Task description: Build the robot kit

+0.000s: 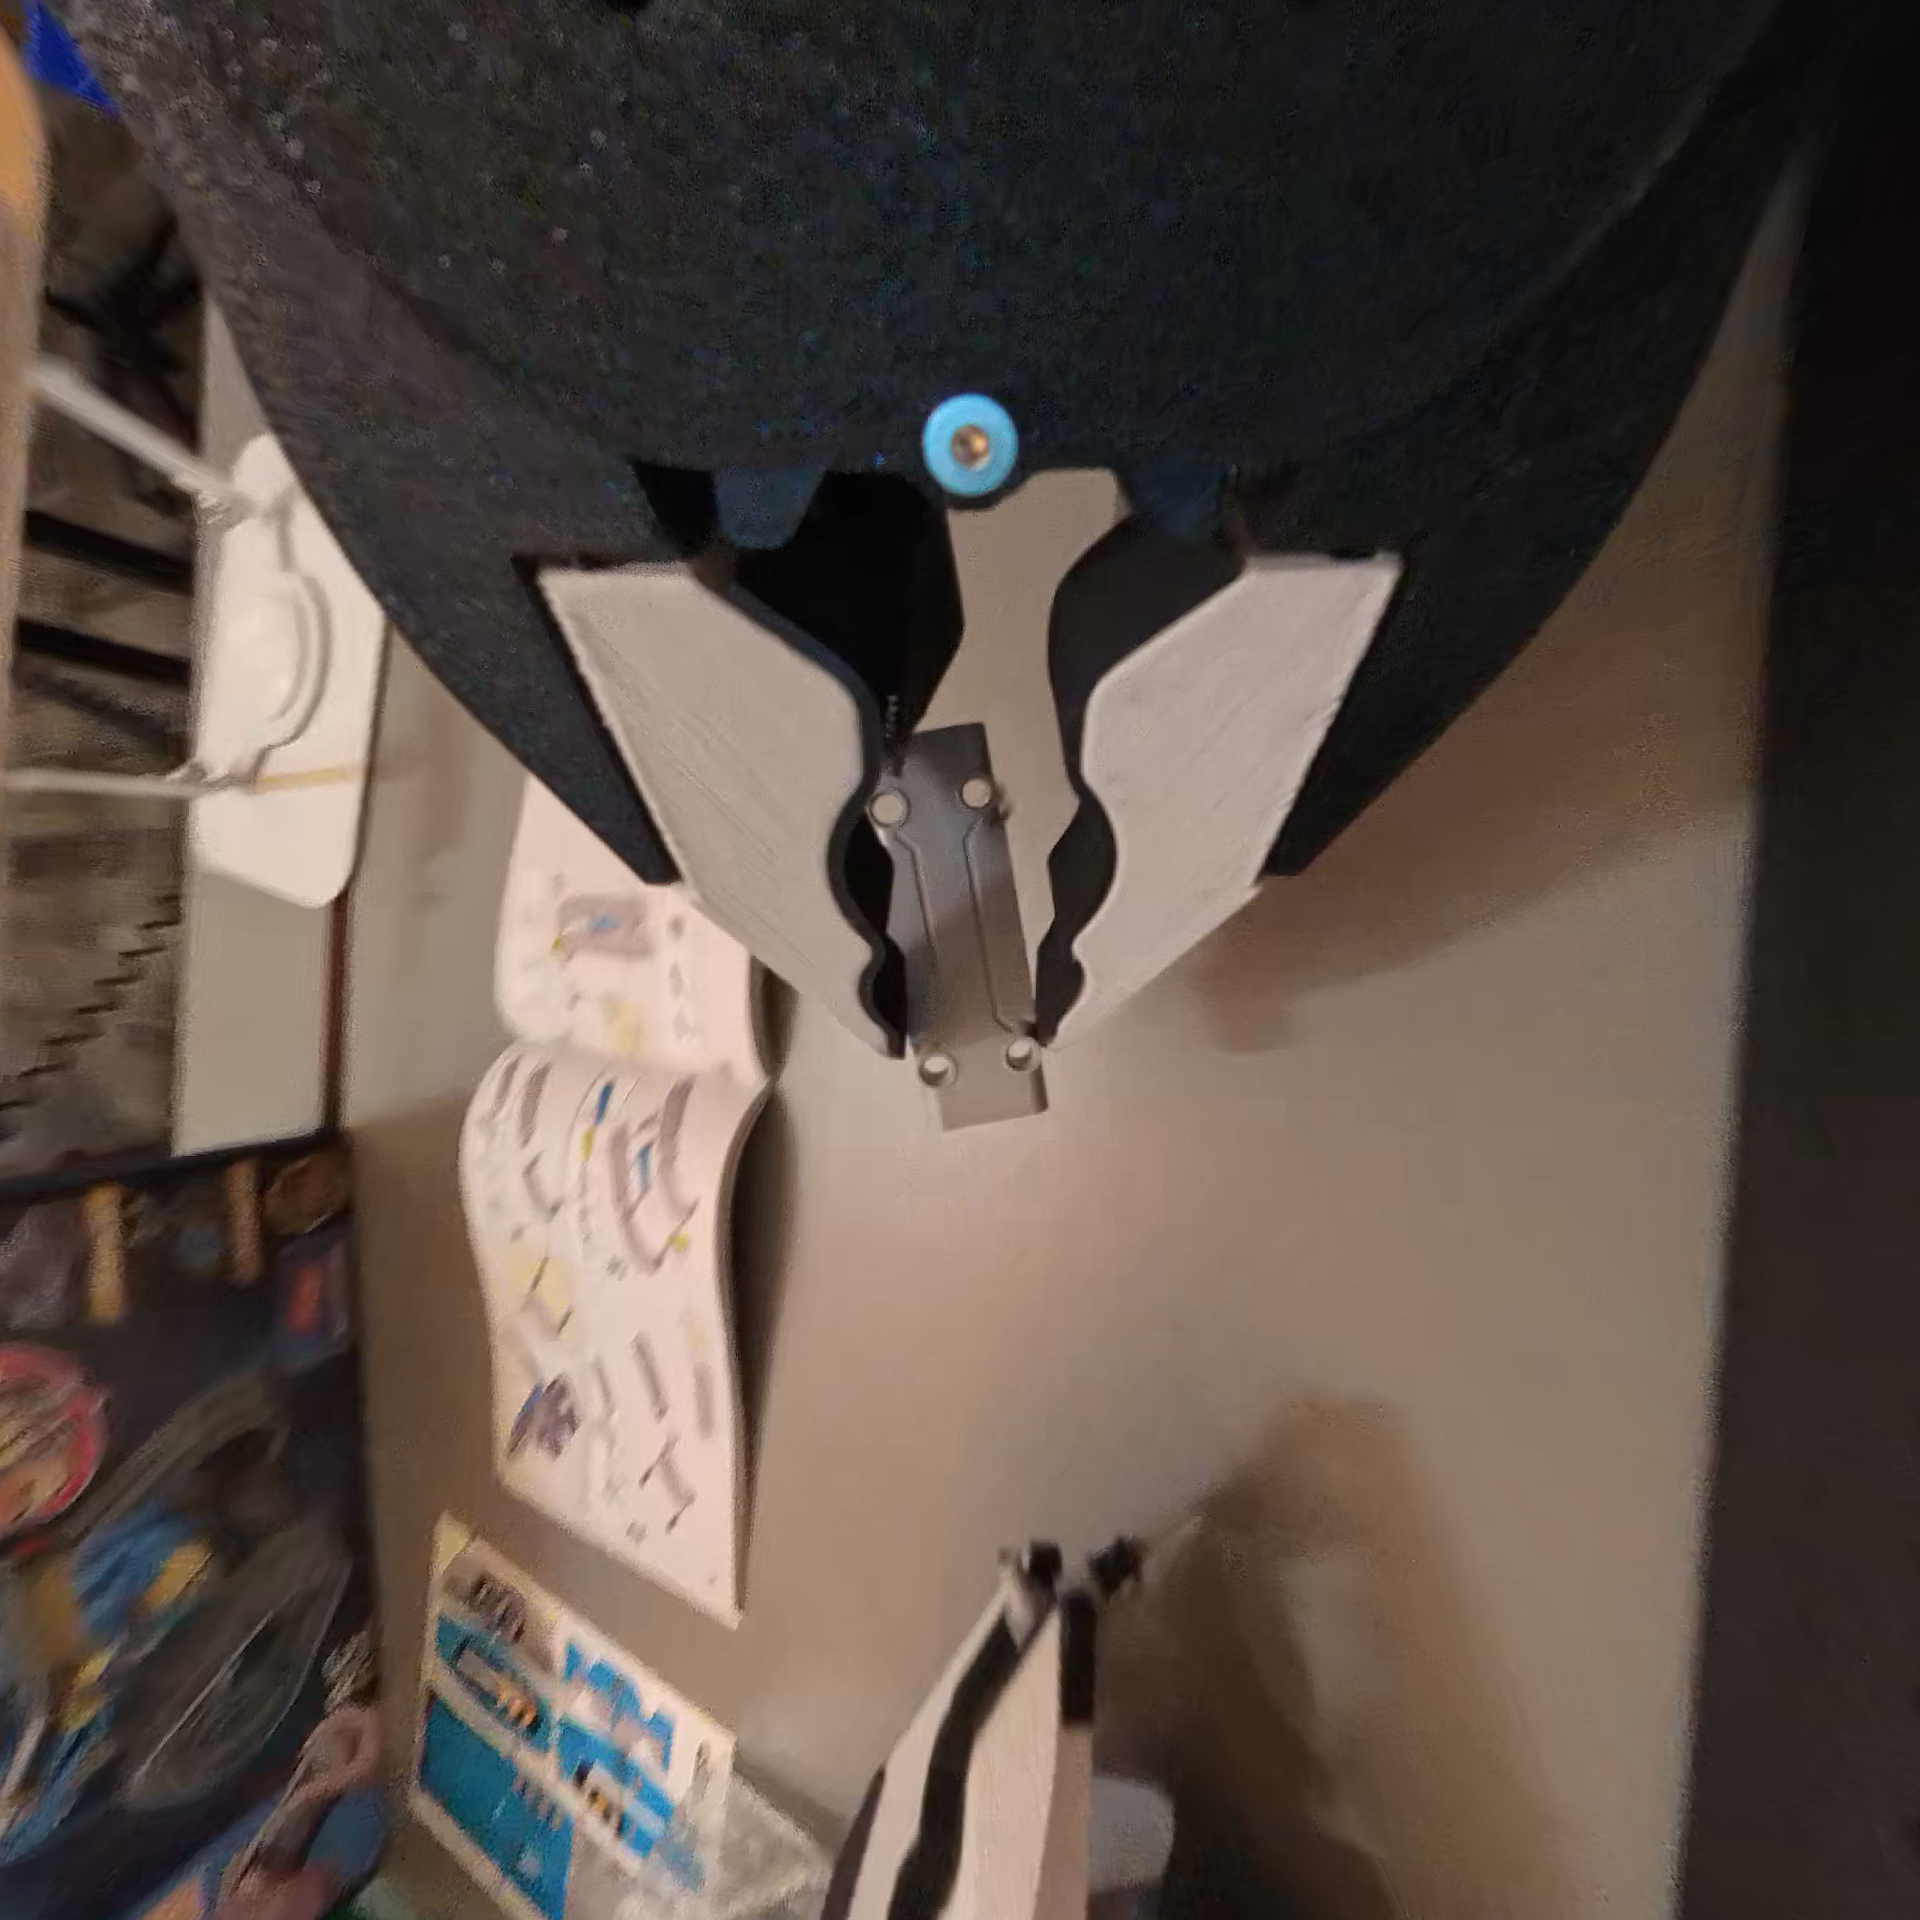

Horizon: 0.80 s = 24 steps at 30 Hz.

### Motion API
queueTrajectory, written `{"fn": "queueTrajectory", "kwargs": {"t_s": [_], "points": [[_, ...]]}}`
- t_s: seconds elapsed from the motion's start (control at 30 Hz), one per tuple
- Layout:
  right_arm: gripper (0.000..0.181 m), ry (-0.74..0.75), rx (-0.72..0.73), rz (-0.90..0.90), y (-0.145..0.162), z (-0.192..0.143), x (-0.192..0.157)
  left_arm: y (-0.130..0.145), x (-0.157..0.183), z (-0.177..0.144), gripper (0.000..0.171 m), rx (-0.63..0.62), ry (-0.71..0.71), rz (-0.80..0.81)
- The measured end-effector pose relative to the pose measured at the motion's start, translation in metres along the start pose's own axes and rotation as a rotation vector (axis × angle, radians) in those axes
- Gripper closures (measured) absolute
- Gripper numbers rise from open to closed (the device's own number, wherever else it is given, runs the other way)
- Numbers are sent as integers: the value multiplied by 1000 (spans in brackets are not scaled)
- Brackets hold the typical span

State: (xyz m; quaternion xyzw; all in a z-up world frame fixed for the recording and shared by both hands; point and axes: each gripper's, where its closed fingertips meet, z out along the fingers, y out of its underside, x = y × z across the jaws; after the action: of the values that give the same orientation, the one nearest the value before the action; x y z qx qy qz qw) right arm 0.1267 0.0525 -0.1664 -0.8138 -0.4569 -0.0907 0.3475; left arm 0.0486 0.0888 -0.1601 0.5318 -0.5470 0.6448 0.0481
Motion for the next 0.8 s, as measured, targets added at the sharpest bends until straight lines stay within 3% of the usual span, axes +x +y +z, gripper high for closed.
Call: {"fn": "queueTrajectory", "kwargs": {"t_s": [0.17, 0.43, 0.57, 0.8], "points": [[158, 6, 264, -66, -42, 42, -14, 0, -15, -5, 166, 8, -62, -24], [158, 204, 302, -194, -58, 34, -12, 8, -16, -2, 166, -44, -40, -67], [158, 198, 245, -222, -51, 45, -14, 15, -13, 2, 166, -85, -28, -52], [159, 135, 308, -214, -58, 46, -23, 21, -10, 4, 166, -122, -23, -38]]}}
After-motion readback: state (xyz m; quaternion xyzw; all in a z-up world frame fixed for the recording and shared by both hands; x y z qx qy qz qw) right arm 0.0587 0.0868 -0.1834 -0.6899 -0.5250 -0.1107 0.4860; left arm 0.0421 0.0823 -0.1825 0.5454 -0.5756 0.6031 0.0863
